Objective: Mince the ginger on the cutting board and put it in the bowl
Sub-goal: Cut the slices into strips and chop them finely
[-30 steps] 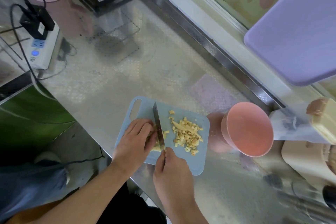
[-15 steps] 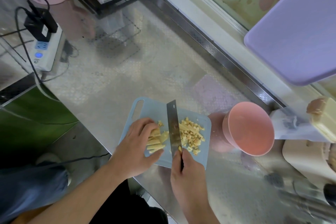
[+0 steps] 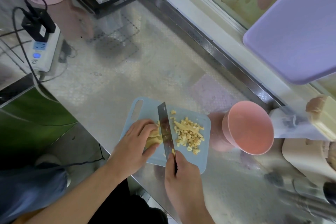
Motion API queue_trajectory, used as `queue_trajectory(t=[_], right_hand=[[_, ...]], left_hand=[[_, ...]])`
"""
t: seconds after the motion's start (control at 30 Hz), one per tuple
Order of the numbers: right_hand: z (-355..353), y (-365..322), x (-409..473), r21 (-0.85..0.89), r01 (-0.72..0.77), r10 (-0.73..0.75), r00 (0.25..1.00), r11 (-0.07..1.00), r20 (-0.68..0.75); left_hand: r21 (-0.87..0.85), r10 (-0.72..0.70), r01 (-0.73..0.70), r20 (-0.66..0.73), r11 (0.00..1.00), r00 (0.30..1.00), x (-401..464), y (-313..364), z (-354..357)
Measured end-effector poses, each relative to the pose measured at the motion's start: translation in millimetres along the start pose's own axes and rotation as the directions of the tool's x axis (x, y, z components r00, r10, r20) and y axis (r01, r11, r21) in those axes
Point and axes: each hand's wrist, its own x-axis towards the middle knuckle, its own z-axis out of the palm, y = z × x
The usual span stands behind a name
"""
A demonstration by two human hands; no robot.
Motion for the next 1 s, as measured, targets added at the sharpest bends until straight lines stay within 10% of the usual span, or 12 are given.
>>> queue_trajectory(t=[1.0], right_hand=[[19,-37,17,-0.275,0.001,0.034,0.992,0.961,0.123]], left_hand=[[-0.041,0.044,-0.047,-0.059,0.998,0.997,-4,-8,-1]])
